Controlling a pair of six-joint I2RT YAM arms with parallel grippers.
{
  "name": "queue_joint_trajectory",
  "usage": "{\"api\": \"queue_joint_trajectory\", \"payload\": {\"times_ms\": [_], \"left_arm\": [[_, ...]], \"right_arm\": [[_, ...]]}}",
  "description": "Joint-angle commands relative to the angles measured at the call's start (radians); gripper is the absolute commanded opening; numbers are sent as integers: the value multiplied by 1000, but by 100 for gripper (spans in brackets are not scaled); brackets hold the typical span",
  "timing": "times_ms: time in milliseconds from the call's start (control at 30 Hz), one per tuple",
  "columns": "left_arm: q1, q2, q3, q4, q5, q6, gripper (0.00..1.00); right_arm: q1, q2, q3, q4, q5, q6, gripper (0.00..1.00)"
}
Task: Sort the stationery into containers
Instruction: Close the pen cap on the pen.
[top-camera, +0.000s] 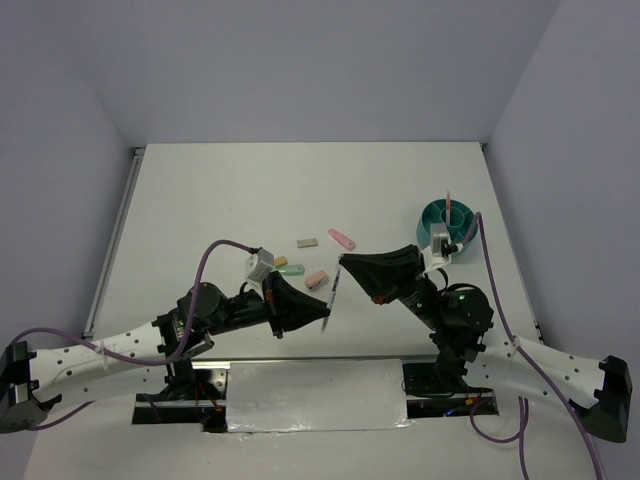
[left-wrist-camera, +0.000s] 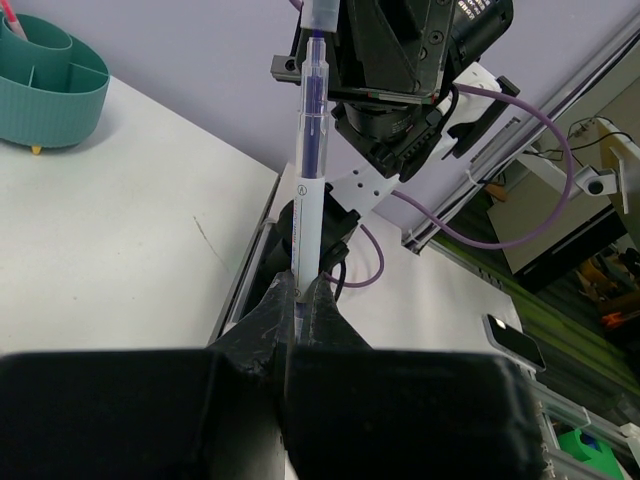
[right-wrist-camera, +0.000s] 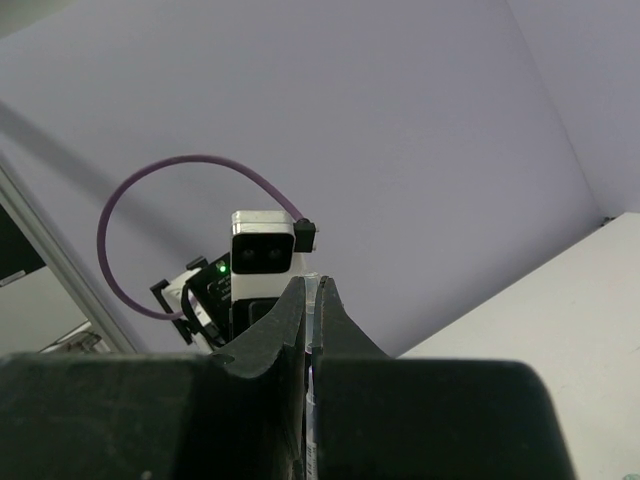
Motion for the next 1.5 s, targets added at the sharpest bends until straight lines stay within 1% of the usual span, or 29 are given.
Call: {"api": "queue_joint_trajectory", "payload": {"times_ms": [0, 233, 367, 600, 767, 867, 1067, 1233, 1367, 1467], "left_arm": [[-4, -16, 7, 49, -12, 6, 0], [-4, -37, 12, 35, -30, 31, 0], [-4, -54, 27, 0, -42, 58, 0], [-4, -94, 38, -25, -62, 86, 0], [-4, -89, 42, -27, -62, 86, 0], [-4, -91, 39, -19, -73, 88, 0], [-6, -83, 42, 38, -91, 92, 0], [-4, -66, 68, 75, -96, 101, 0], [-4, -74, 103, 49, -98, 144, 0], [-6, -60, 131, -3, -55, 195, 0]], "right_arm": [[6, 15, 18, 21, -27, 11, 0], [8, 34, 6, 19, -44, 43, 0], [6, 29, 6, -8, -72, 48, 0], [8, 8, -8, -36, -59, 40, 0], [8, 6, -7, -39, -59, 39, 0], [8, 20, -7, -25, -76, 51, 0], [20, 61, -39, 61, -76, 77, 0], [57, 86, -33, 62, -64, 50, 0], [58, 90, -31, 41, -64, 39, 0], [60, 68, -22, 21, -70, 24, 10]]}}
